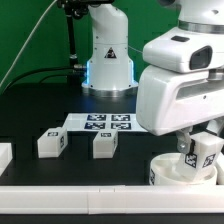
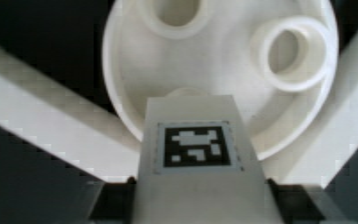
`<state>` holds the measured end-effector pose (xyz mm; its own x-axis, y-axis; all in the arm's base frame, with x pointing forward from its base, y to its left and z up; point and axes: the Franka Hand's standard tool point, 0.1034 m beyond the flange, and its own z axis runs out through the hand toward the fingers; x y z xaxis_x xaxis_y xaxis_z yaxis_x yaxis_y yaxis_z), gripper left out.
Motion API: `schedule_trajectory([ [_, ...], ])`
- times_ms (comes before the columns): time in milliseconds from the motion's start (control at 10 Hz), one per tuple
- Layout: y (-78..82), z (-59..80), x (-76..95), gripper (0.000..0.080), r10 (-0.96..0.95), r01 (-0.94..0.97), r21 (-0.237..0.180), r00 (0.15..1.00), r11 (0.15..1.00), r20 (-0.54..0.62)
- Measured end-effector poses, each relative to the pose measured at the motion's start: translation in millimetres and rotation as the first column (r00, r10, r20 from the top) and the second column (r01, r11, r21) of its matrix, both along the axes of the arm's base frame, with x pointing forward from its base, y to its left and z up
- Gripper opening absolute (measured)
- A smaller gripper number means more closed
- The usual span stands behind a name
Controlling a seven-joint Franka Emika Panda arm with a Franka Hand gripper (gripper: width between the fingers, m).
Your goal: Assemble stool
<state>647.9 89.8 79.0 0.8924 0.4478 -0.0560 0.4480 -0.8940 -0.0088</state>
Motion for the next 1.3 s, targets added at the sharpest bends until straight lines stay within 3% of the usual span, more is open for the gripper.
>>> schedule_trajectory([
  [300,1.1,-0.2,0.0,0.0337,-0.231,0.231,-0.004,0.973,0.973,0.004],
  [400,1.5,-1.1,2.8,0.0337,-0.387,0.387,0.018,0.922,0.922,0.020],
  [600,3.2,-1.7,3.8,0.0337,-0.643,0.641,0.056,0.766,0.766,0.029],
  [800,4.0,-2.1,3.1,0.0337,-0.869,0.868,0.066,0.494,0.492,-0.027],
  [1300,3.1,-2.2,1.5,0.0337,-0.993,0.995,0.037,0.096,0.094,-0.067],
])
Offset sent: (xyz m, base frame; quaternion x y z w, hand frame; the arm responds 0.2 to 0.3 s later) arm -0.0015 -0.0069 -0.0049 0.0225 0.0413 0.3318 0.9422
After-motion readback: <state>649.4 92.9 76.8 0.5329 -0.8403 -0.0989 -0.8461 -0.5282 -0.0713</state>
